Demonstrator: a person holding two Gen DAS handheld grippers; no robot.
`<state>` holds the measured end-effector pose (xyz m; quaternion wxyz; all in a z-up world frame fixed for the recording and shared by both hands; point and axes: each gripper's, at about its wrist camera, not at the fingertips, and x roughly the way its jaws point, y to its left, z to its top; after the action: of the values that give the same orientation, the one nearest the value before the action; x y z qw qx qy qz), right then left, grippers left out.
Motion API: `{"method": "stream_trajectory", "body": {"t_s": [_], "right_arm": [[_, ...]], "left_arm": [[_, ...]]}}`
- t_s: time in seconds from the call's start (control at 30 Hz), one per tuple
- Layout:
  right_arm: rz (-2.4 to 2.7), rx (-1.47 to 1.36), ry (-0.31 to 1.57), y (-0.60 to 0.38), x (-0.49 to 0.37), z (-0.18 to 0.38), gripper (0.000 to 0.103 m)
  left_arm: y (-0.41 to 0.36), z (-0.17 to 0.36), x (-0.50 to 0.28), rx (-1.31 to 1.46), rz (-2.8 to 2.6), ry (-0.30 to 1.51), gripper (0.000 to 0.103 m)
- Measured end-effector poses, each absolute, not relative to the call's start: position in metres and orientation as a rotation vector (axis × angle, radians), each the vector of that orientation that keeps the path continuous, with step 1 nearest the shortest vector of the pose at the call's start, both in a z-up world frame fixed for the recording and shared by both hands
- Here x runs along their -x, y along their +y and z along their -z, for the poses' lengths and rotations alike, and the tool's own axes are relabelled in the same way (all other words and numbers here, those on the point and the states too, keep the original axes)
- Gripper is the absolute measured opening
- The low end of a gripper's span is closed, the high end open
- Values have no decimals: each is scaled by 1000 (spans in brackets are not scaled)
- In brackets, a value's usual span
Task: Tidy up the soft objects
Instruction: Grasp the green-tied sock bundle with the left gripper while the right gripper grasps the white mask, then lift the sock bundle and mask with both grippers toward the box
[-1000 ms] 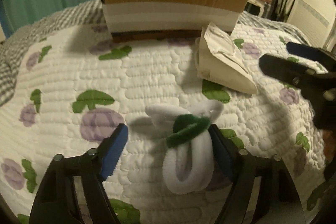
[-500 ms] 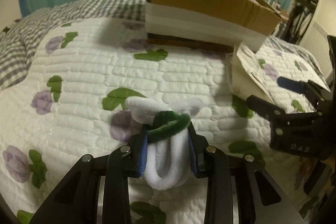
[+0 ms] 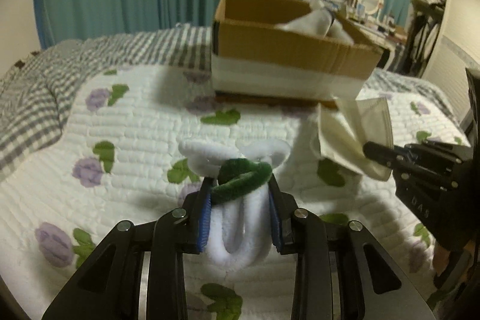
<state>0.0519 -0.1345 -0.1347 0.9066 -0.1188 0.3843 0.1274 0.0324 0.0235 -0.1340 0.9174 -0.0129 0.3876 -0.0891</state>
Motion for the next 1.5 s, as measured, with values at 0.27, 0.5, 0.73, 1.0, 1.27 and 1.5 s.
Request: {"method": "stream_trajectory", "body": {"t_s": [0.27, 0.5, 0.73, 1.0, 1.27, 1.5], "right_arm": [[-247, 185, 714, -134, -13, 97, 2], [-216, 176, 616, -130, 28, 66, 2], [-204, 160, 514, -130, 62, 24, 1], [-208, 138, 389, -132, 93, -31, 1], [-212, 143, 255, -130, 105, -87, 1], [-219, 106, 182, -131, 95, -122, 1]], "left_arm": [[34, 102, -17, 39, 170, 728, 31], [45, 73, 7, 55, 161, 657, 31], [47, 36, 31, 54, 184, 574, 31], [43, -5, 49, 40, 224, 479, 31], [42, -42, 47, 31, 243, 385, 31], [43, -70, 32, 23, 252, 310, 31]]}}
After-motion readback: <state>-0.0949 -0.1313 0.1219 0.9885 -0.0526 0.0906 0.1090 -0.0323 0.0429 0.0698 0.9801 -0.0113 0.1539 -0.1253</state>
